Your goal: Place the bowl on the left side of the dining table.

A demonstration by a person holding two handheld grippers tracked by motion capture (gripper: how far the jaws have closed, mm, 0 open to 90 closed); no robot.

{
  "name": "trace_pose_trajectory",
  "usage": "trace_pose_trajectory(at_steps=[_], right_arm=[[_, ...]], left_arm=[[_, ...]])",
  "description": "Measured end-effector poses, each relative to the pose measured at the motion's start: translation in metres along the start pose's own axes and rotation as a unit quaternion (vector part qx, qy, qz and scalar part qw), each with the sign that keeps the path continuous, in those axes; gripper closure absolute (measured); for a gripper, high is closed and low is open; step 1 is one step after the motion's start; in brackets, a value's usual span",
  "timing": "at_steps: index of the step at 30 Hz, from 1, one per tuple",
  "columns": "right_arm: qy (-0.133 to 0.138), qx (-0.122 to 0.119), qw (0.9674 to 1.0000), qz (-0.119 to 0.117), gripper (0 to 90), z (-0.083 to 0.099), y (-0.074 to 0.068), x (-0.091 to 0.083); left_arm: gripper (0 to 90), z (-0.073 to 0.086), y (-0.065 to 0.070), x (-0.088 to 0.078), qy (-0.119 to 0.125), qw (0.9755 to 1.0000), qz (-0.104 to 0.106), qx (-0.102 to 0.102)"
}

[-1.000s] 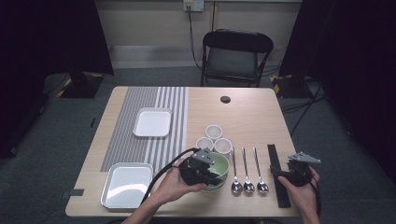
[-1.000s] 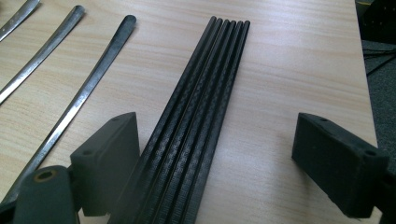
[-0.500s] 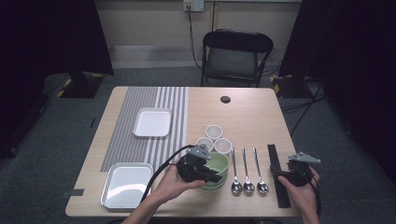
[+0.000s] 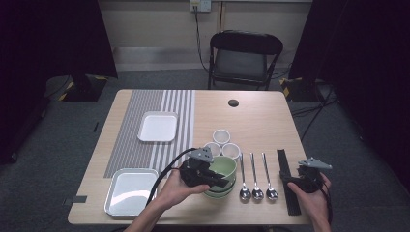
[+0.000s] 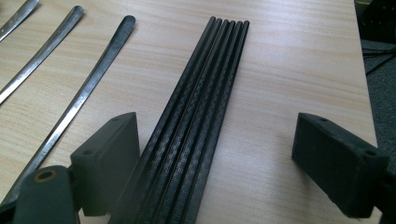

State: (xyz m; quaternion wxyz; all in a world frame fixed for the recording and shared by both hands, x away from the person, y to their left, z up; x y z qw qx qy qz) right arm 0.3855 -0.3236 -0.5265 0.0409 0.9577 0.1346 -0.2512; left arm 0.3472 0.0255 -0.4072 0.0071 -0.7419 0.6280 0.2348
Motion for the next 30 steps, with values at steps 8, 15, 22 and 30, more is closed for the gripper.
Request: trace_pose_trajectory(at_steps=[8, 15, 22, 30], right_arm=[[0.000, 0.000, 1.0000, 0.002, 14.2, 0.000, 0.000, 0.000], [0.000, 0.001, 1.0000, 0.002, 14.2, 0.000, 0.000, 0.000], [0.000, 0.002, 1.0000, 0.002, 14.3, 0.000, 0.000, 0.000], [0.000, 0.001, 1.0000, 0.003, 14.3, 0.000, 0.000, 0.000]], left_arm=[[83.1, -0.006, 0.001, -0.010, 0.017, 0.9998, 0.001, 0.003], [83.3, -0.010, -0.002, -0.022, 0.032, 0.9993, -0.017, 0.006], [83.2, -0.015, -0.012, -0.035, 0.048, 0.9982, -0.034, -0.003], [83.3, -0.018, -0.020, -0.048, 0.068, 0.9963, -0.053, -0.006]])
Point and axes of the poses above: each handheld gripper's, and its own axes: x roughly forward along the jaws, z roughly out of its underside, y roughly to its right, the point moved 4 cm from there along x, roughly forward along the jaws, and after that the axes turned 13 degrees about y, right-handed, at the moved point
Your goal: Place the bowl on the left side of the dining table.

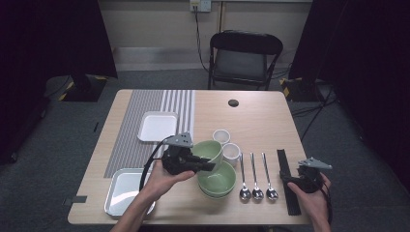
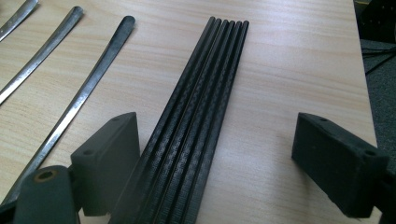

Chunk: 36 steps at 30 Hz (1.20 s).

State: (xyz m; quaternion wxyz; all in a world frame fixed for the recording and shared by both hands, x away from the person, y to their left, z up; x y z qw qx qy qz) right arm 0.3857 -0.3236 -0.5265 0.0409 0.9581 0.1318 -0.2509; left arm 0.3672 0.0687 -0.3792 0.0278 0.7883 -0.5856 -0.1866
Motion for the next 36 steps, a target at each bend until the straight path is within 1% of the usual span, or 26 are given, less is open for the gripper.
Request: trace_pose_trajectory(at_steps=[1, 2, 3, 5, 8, 10, 11, 12, 13, 14, 15, 16, 17, 19, 20, 21, 22, 25, 27, 28, 29, 30, 31, 35, 36], right_arm=[[0.000, 0.001, 1.0000, 0.000, 14.3, 0.000, 0.000, 0.000], [0.000, 0.001, 1.0000, 0.000, 14.3, 0.000, 0.000, 0.000], [0.000, 0.001, 1.0000, -0.001, 14.3, 0.000, 0.000, 0.000], [0.000, 0.001, 1.0000, 0.000, 14.3, 0.000, 0.000, 0.000], [0.000, 0.001, 1.0000, 0.000, 14.3, 0.000, 0.000, 0.000], [0.000, 0.001, 1.0000, -0.001, 14.3, 0.000, 0.000, 0.000], [0.000, 0.001, 1.0000, -0.001, 14.3, 0.000, 0.000, 0.000], [0.000, 0.000, 1.0000, 0.000, 14.3, 0.000, 0.000, 0.000], [-0.001, 0.001, 1.0000, 0.000, 14.3, 0.000, 0.000, 0.000], [0.000, 0.001, 1.0000, -0.001, 14.3, 0.000, 0.000, 0.000], [0.000, 0.001, 1.0000, -0.001, 14.3, 0.000, 0.000, 0.000], [0.000, 0.001, 1.0000, -0.001, 14.3, 0.000, 0.000, 0.000], [0.000, 0.001, 1.0000, -0.001, 14.2, 0.000, 0.000, 0.000], [0.000, 0.001, 1.0000, 0.000, 14.3, 0.000, 0.000, 0.000], [0.000, 0.001, 1.0000, -0.001, 14.3, 0.000, 0.000, 0.000], [0.000, 0.001, 1.0000, -0.001, 14.3, 0.000, 0.000, 0.000], [0.000, 0.001, 1.0000, 0.000, 14.2, 0.000, 0.000, 0.000], [0.000, 0.000, 1.0000, 0.000, 14.3, 0.000, 0.000, 0.000], [0.000, 0.000, 1.0000, 0.000, 14.3, 0.000, 0.000, 0.000], [0.000, 0.001, 1.0000, -0.001, 14.3, 0.000, 0.000, 0.000], [0.000, 0.001, 1.0000, 0.000, 14.3, 0.000, 0.000, 0.000], [0.000, 0.001, 1.0000, 0.000, 14.3, 0.000, 0.000, 0.000], [0.000, 0.001, 1.0000, -0.001, 14.2, 0.000, 0.000, 0.000], [0.000, 0.001, 1.0000, -0.001, 14.3, 0.000, 0.000, 0.000], [0.000, 0.001, 1.0000, -0.001, 14.3, 0.000, 0.000, 0.000]], left_arm=[[83.2, -0.001, 0.000, -0.001, 0.000, 1.0000, -0.003, 0.003], [83.4, -0.001, 0.000, -0.001, 0.000, 1.0000, -0.003, 0.003], [83.4, -0.002, -0.002, -0.003, 0.002, 1.0000, -0.008, 0.004], [83.3, -0.004, -0.004, -0.005, 0.007, 0.9999, -0.009, -0.002], [83.4, -0.005, -0.009, -0.008, 0.008, 0.9998, -0.016, -0.002], [83.4, -0.006, -0.013, -0.010, 0.008, 0.9998, -0.015, -0.009], [83.3, -0.007, -0.014, -0.011, 0.010, 0.9997, -0.019, -0.010], [83.1, -0.008, -0.015, -0.012, 0.009, 0.9997, -0.021, -0.006], [83.2, -0.009, -0.017, -0.013, 0.010, 0.9996, -0.026, -0.005], [83.2, -0.009, -0.017, -0.013, 0.010, 0.9996, -0.026, -0.005], [83.2, -0.010, -0.019, -0.015, 0.011, 0.9995, -0.030, -0.004], [83.4, -0.011, -0.024, -0.017, 0.019, 0.9992, -0.034, -0.009], [83.3, -0.012, -0.026, -0.019, 0.020, 0.9991, -0.036, -0.010], [83.3, -0.012, -0.031, -0.021, 0.019, 0.9989, -0.042, -0.006], [83.4, -0.012, -0.031, -0.021, 0.019, 0.9989, -0.042, -0.006], [83.4, -0.012, -0.036, -0.023, 0.020, 0.9985, -0.049, -0.007], [83.3, -0.012, -0.038, -0.024, 0.021, 0.9984, -0.052, -0.011], [83.3, -0.013, -0.047, -0.029, 0.018, 0.9978, -0.063, -0.011], [83.3, -0.014, -0.052, -0.033, 0.024, 0.9972, -0.069, -0.013], [83.3, -0.014, -0.052, -0.033, 0.024, 0.9972, -0.069, -0.013], [83.3, -0.016, -0.056, -0.036, 0.027, 0.9966, -0.076, -0.013], [83.3, -0.016, -0.056, -0.036, 0.027, 0.9966, -0.076, -0.013], [83.4, -0.017, -0.061, -0.039, 0.027, 0.9963, -0.081, -0.008], [83.2, -0.018, -0.069, -0.043, 0.025, 0.9953, -0.094, -0.007], [83.3, -0.018, -0.069, -0.043, 0.025, 0.9953, -0.094, -0.007]])
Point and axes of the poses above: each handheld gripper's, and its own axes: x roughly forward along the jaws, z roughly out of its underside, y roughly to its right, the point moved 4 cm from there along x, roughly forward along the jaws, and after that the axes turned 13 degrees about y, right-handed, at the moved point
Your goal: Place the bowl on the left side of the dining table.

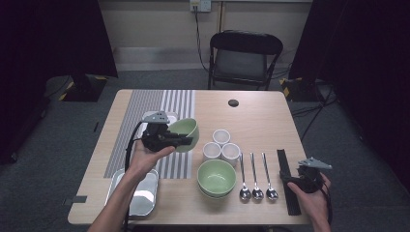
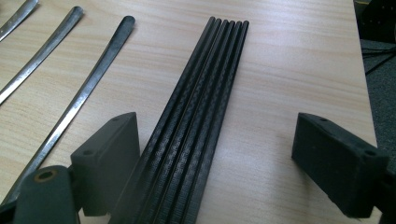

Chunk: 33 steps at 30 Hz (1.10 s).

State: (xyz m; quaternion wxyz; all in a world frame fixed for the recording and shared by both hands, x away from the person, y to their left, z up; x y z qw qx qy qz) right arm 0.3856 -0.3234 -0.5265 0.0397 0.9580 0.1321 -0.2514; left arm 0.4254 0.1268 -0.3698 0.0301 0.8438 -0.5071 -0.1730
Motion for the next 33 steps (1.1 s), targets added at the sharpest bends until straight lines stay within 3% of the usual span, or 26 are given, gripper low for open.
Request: trace_pose_trajectory(at_steps=[16, 25, 33], right_arm=[[0.000, 0.001, 1.0000, 0.003, 14.2, 0.000, 0.000, 0.001], [0.001, 0.000, 1.0000, 0.003, 14.2, -0.001, 0.000, 0.001], [0.001, -0.001, 1.0000, 0.002, 14.2, -0.001, 0.001, 0.001]], left_arm=[[83.2, -0.001, -0.040, -0.015, 0.013, 0.9989, -0.042, -0.019], [83.3, -0.008, -0.064, -0.028, 0.032, 0.9967, -0.068, -0.030], [83.2, -0.008, -0.081, -0.032, 0.033, 0.9943, -0.094, -0.038]])
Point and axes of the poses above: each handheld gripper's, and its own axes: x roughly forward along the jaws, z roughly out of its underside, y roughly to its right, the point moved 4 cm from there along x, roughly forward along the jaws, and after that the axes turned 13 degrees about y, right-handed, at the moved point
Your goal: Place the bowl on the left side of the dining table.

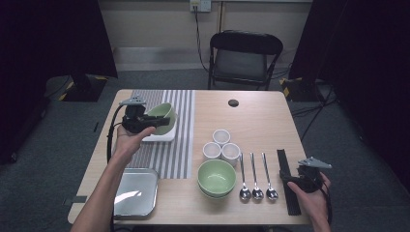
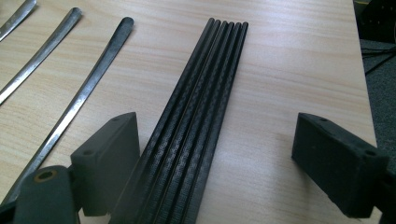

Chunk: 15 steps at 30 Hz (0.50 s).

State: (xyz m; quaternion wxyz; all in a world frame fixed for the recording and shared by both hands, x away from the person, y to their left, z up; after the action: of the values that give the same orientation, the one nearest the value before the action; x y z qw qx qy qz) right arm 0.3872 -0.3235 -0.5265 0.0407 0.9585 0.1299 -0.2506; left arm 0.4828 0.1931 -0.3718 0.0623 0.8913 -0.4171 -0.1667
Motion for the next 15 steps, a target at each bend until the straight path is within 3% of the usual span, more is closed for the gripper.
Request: trace_pose_trajectory(at_steps=[6, 15], right_arm=[[0.000, 0.000, 1.0000, -0.002, 14.2, 0.000, 0.000, 0.000], [-0.001, 0.001, 1.0000, -0.001, 14.3, 0.000, 0.000, 0.001]], left_arm=[[83.3, 0.000, -0.011, 0.002, 0.009, 0.9999, -0.005, -0.010], [83.2, -0.010, -0.026, 0.004, 0.005, 0.9996, -0.027, -0.001]])
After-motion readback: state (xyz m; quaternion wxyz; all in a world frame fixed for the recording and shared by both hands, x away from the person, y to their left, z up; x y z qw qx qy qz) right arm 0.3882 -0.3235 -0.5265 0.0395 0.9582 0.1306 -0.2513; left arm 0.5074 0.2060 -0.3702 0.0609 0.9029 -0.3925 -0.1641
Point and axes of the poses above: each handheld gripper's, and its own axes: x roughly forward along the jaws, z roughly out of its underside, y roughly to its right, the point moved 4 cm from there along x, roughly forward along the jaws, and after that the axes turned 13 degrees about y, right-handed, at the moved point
